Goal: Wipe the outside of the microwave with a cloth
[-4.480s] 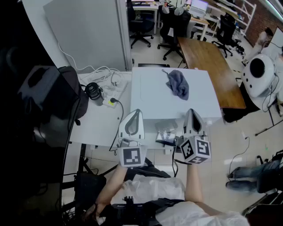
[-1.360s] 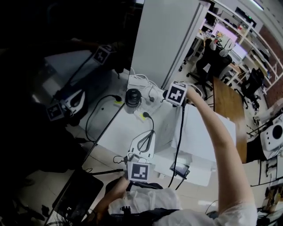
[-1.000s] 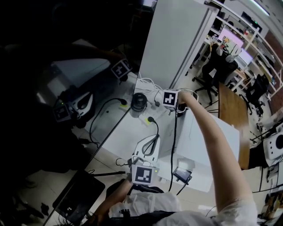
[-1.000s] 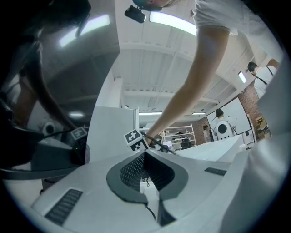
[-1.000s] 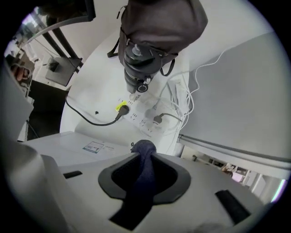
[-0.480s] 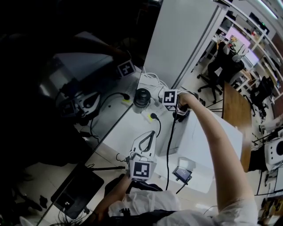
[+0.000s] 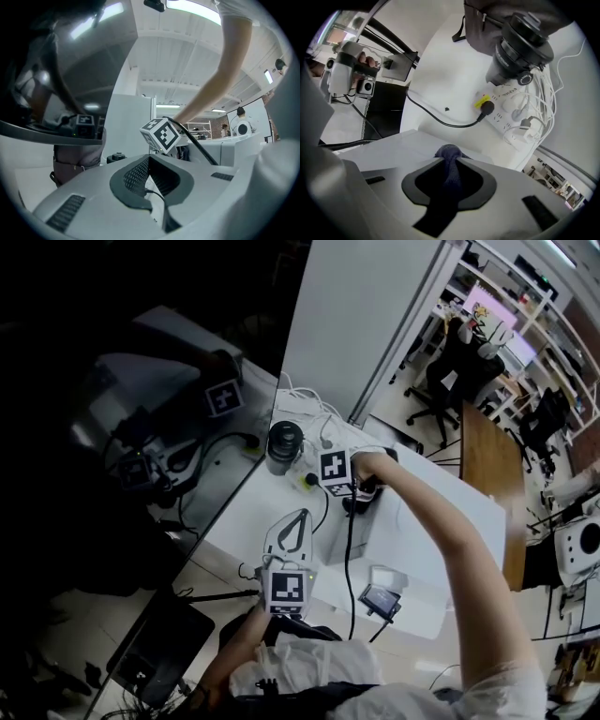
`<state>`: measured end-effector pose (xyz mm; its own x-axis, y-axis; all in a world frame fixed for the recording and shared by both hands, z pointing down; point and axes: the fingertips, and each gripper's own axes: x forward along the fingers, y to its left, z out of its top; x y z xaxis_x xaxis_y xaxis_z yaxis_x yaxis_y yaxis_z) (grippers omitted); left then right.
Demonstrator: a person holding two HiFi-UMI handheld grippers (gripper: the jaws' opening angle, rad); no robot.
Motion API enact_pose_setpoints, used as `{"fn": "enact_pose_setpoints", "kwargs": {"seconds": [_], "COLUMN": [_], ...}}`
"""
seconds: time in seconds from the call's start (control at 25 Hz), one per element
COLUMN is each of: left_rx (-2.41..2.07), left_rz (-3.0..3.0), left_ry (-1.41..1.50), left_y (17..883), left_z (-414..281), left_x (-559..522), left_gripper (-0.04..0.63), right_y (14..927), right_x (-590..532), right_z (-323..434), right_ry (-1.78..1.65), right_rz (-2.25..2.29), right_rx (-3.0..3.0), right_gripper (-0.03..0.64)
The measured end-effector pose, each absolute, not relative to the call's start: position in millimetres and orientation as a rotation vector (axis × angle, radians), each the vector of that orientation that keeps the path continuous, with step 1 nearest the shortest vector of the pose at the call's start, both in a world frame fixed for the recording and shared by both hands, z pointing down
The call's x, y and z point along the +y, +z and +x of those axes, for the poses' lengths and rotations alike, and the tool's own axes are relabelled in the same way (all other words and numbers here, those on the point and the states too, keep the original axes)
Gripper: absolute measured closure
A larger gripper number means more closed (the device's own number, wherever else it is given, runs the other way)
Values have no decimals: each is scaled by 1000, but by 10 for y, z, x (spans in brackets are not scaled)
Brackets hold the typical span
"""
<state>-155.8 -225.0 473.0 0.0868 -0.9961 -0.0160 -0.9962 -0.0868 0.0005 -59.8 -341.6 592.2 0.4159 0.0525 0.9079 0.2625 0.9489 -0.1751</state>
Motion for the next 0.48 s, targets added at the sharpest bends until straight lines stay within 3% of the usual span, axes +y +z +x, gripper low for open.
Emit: {"fn": "enact_pose_setpoints", "kwargs": {"seconds": [0.48], "left_rx": [2280], "left_rz": [-2244], "left_ry": [-16], "left_y": [5020], "left_z": [-1951], "left_x": [-2137], "left_gripper": [594], "right_y": [5904], "right_x": [-2574], "right_z": [-634], "right_ry": [-115], "right_rz": [-448], "right_rx": [-1153], "right_gripper": [523]}}
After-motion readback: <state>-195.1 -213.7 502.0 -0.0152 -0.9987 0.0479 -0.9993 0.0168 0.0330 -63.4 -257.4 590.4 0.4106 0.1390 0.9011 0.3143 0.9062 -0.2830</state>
